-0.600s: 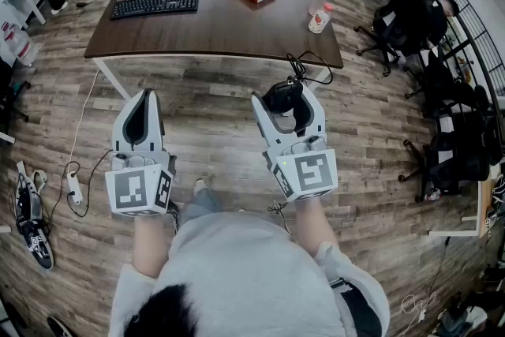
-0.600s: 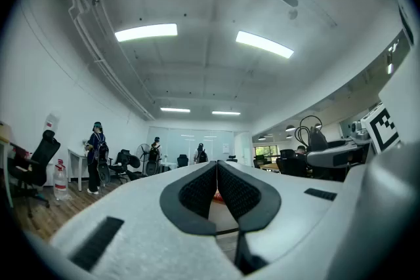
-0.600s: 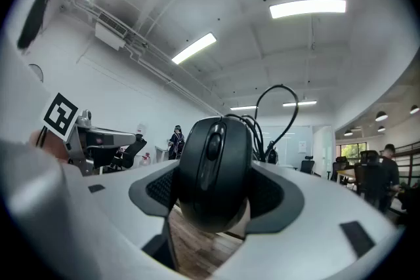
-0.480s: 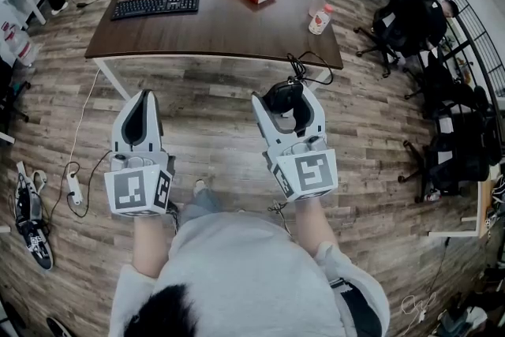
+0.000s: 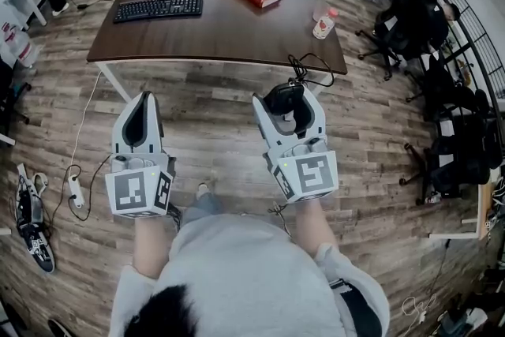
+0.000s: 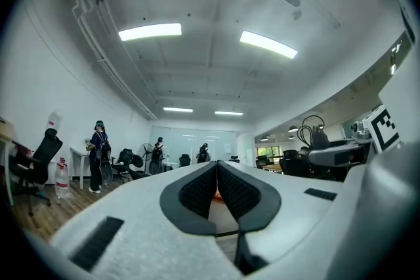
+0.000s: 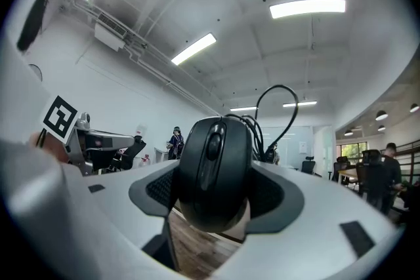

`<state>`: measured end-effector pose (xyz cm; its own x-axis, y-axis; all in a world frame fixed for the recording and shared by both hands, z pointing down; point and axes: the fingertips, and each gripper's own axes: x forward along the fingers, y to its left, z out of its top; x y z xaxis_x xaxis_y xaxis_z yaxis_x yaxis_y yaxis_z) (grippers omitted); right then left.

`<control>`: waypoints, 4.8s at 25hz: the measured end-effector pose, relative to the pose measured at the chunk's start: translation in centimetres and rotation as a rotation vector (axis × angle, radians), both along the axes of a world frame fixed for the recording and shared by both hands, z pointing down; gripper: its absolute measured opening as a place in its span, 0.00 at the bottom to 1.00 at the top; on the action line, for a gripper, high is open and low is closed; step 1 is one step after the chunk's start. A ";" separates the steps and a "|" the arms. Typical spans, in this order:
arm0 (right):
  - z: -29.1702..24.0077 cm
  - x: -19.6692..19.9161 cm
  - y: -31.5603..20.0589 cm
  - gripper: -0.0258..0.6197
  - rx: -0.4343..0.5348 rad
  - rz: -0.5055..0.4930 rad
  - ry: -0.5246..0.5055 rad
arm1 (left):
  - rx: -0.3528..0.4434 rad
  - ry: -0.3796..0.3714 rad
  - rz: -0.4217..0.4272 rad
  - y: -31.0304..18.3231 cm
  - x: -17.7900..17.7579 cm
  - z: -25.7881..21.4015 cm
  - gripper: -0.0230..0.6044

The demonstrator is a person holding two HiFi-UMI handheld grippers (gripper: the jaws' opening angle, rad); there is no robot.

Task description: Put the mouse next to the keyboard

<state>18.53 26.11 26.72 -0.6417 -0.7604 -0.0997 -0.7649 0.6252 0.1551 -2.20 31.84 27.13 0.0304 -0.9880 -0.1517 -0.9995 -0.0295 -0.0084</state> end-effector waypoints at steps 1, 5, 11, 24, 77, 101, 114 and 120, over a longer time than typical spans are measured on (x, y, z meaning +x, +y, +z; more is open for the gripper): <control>0.1 -0.2 -0.2 0.43 -0.001 0.002 -0.001 | -0.001 -0.001 0.001 -0.3 -0.2 0.0 0.05; 0.3 -1.1 -1.7 0.43 -0.009 0.017 -0.006 | 0.001 -0.001 0.010 -1.8 -1.2 0.0 0.05; 0.2 -2.5 -4.2 0.43 0.000 0.028 -0.014 | 0.016 -0.002 0.020 -4.5 -3.0 -0.3 0.05; 0.2 -6.2 -8.0 0.43 0.011 0.057 -0.050 | 0.039 -0.012 0.034 -8.2 -7.4 -0.6 0.05; 1.1 -7.0 -41.0 0.43 -0.021 -0.071 -0.100 | 0.058 -0.020 -0.099 -37.3 -7.6 -1.6 0.05; 3.1 -13.4 -52.9 0.43 -0.096 0.020 -0.104 | 0.024 -0.014 -0.022 -50.4 -14.8 -0.8 0.05; 6.9 -18.4 -59.2 0.43 -0.193 0.121 -0.078 | -0.013 0.022 0.058 -57.9 -20.9 1.2 0.05; 10.4 -19.6 -61.4 0.43 -0.296 0.168 -0.053 | -0.057 0.043 0.107 -60.8 -22.2 3.0 0.05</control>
<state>-1.10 -35.29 37.07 -0.5046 -0.8561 0.1112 -0.8633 0.5014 -0.0574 -24.43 -28.98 30.17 0.1312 -0.9864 -0.0987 -0.9900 -0.1356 0.0395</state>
